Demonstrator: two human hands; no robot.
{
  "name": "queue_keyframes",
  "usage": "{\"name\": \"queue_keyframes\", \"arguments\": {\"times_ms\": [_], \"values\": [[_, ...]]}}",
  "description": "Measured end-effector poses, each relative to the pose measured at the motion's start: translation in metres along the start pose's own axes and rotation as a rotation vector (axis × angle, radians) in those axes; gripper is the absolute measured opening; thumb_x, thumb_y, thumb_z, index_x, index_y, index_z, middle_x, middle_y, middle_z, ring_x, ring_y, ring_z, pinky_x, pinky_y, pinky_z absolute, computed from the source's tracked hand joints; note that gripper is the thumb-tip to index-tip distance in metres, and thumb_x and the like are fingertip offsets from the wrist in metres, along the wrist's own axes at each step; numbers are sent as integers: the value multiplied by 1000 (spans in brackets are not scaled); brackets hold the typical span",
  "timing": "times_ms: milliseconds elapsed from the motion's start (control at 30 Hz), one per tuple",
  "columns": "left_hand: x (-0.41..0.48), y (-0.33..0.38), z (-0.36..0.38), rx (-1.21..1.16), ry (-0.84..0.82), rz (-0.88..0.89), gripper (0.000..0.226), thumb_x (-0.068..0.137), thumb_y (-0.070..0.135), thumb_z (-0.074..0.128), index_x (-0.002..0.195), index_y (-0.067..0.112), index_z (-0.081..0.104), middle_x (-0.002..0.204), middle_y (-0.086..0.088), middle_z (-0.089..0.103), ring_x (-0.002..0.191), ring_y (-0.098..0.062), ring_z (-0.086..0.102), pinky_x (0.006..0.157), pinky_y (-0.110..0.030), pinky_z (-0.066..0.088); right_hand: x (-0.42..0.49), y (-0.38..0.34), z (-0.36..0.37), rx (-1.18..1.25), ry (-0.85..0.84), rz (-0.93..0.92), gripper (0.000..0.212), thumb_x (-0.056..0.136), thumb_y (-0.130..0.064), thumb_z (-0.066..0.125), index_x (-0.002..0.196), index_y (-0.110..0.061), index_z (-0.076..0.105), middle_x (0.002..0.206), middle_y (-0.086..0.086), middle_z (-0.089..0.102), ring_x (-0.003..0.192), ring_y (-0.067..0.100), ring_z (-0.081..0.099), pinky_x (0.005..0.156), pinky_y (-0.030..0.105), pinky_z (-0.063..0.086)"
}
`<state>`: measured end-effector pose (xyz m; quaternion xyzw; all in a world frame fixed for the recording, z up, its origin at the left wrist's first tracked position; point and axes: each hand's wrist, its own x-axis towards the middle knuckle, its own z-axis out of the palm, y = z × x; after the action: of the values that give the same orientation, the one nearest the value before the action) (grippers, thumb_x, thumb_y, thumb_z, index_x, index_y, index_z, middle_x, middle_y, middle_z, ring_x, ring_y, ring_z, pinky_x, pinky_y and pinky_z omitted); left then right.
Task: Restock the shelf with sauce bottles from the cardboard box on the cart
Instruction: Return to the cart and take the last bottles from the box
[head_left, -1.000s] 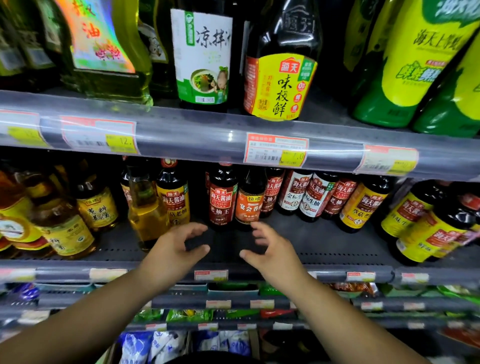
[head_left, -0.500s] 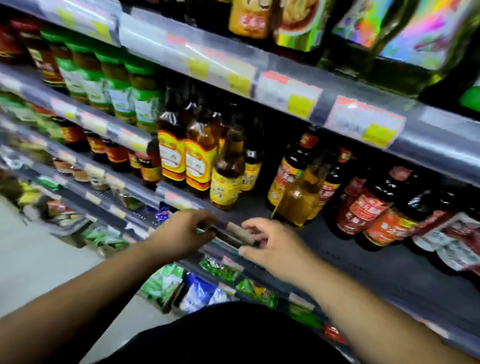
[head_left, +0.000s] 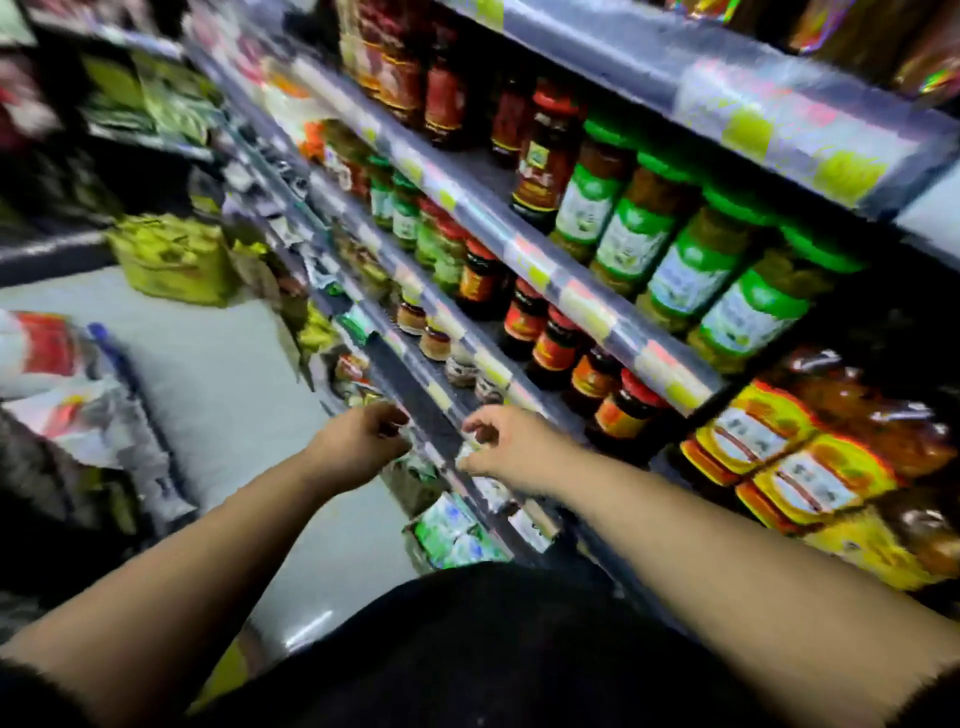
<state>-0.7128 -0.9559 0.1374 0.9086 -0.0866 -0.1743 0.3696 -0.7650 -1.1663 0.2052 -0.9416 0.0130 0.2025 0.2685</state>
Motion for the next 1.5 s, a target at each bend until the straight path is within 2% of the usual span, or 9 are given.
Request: {"name": "queue_keyframes", "arguments": {"times_ms": [200,333,467,633,733,867,1033,1233,1500], "values": [[14,-89,-62,-272,166,-213,29,82,19,73,110,19,67,93,-5,68,72,-18,59,63,-28,44,98,-87,31,-113,-147,-140,53,82,-36,73,129,-15,59,128,5,62,112,22,60,93,34,49],[20,-141,-98,-261,245,-362,30,79,30,72,108,25,66,99,-2,69,77,-21,63,71,-31,52,158,-137,56,-119,-278,-165,51,79,-34,76,124,-14,62,121,3,65,103,16,60,81,25,45],[26,-180,-135,-293,275,-475,28,84,28,68,111,24,63,99,1,69,63,-12,57,58,-24,43,228,-180,87,-123,-322,-187,67,52,-57,76,111,-28,64,110,0,68,97,21,67,88,40,56],[67,-224,-181,-293,331,-562,31,83,30,67,114,24,62,102,3,68,78,-16,62,75,-28,51,319,-236,110,-112,-404,-258,57,74,-37,79,125,-20,58,111,5,64,100,22,63,89,35,52],[119,-245,-216,-298,347,-596,33,85,28,66,117,24,62,105,3,65,87,-16,61,76,-25,45,394,-271,115,-147,-442,-329,59,75,-38,80,126,-19,58,109,5,64,97,21,63,84,33,53],[189,-270,-273,-312,389,-661,35,85,25,67,119,21,64,114,-2,65,103,-20,62,90,-29,48,494,-321,100,-197,-476,-389,58,74,-40,79,125,-22,58,111,3,62,91,20,63,64,27,50],[254,-302,-356,-322,447,-685,29,83,24,68,112,21,66,111,-3,69,97,-22,65,90,-33,51,598,-385,73,-290,-460,-471,58,72,-41,81,122,-19,62,119,7,65,101,22,62,84,29,51],[299,-346,-428,-346,489,-694,25,84,22,67,109,20,67,101,2,69,89,-15,64,74,-23,43,691,-463,68,-333,-511,-530,57,75,-39,79,126,-19,60,125,6,62,107,23,61,84,26,47],[398,-460,-566,-379,549,-688,20,82,8,69,101,14,67,97,-9,71,92,-27,68,88,-44,55,845,-592,77,-353,-517,-603,56,79,-39,77,128,-19,58,129,6,60,108,24,61,90,31,51]]}}
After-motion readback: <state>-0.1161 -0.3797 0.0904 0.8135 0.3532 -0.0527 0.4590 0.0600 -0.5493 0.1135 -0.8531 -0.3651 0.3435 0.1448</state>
